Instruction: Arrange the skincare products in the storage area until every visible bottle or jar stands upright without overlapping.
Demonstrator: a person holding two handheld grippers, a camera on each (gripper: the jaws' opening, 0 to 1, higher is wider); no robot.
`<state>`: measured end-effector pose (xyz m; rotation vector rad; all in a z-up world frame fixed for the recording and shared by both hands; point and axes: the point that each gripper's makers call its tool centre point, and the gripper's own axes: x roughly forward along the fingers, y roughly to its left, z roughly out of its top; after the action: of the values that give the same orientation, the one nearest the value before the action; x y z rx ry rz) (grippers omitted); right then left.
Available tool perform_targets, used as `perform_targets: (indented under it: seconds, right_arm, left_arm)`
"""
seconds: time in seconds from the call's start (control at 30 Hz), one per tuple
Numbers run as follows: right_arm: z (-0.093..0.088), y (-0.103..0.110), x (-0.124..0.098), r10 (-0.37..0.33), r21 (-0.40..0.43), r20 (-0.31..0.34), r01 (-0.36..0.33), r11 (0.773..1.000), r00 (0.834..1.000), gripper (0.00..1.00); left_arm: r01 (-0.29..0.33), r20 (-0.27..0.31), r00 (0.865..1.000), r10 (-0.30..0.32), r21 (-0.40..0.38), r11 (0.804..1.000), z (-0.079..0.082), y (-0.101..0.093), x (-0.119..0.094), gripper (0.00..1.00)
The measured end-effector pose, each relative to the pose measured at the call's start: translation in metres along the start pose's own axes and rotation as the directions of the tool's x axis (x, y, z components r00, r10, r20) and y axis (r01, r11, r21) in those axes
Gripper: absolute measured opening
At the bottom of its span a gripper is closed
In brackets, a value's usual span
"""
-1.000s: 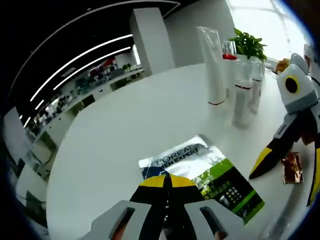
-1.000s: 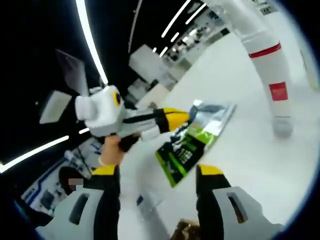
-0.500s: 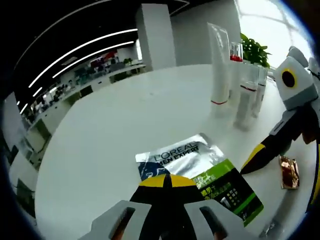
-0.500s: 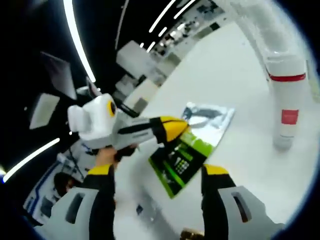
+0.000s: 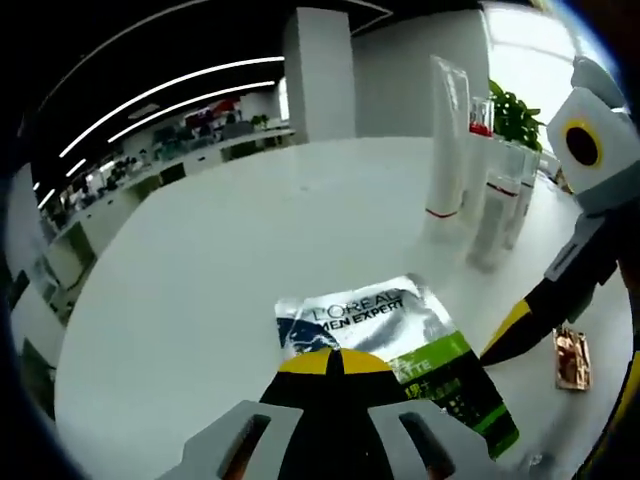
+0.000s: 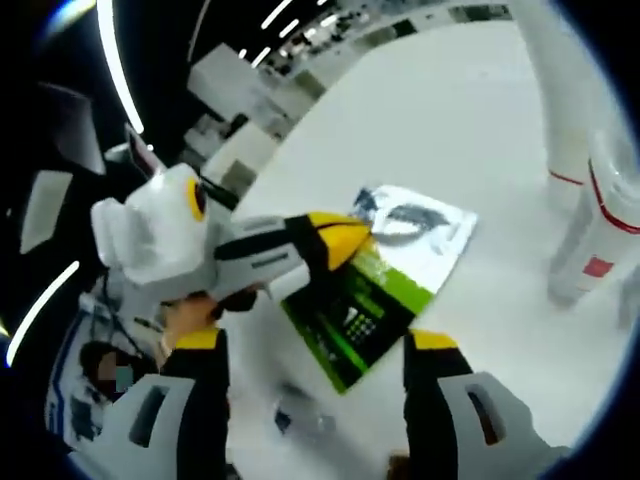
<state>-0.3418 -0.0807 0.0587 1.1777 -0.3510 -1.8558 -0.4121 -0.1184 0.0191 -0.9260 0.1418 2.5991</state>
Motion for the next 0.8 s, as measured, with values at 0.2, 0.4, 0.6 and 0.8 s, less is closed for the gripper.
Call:
perform_targets:
  seconds: [0.2, 0.4, 0.6, 0.8]
  right_arm:
    - [-0.003, 0.010, 0.004, 0.059, 0.056, 0.033, -0.061, 0.997, 0.998, 0.65]
    - [0.021, -0.009, 0.002, 0.100, 0.159, 0.137, -0.122, 0.980, 0.985, 0.63]
    - [0.014, -0.020, 0.002, 0.115, 0.224, 0.198, -0.159, 0.961, 0.973, 0.50]
    - [0.009, -0.046, 0.007, -0.032, 0.152, 0.173, 0.005, 0.988, 0.984, 0.18]
  left_arm:
    - [0.031, 0.005, 1.000, -0.031, -0.029, 0.999, 0.000, -0.006, 0.001, 0.00]
    - [0.065, 0.009, 0.998, -0.064, -0.061, 0.996, 0.001, -0.010, 0.003, 0.00]
    - [0.080, 0.013, 0.997, -0.080, -0.078, 0.994, 0.001, -0.011, 0.003, 0.00]
    - [0.093, 0.017, 0.996, -0.092, -0.091, 0.992, 0.002, -0.012, 0.004, 0.00]
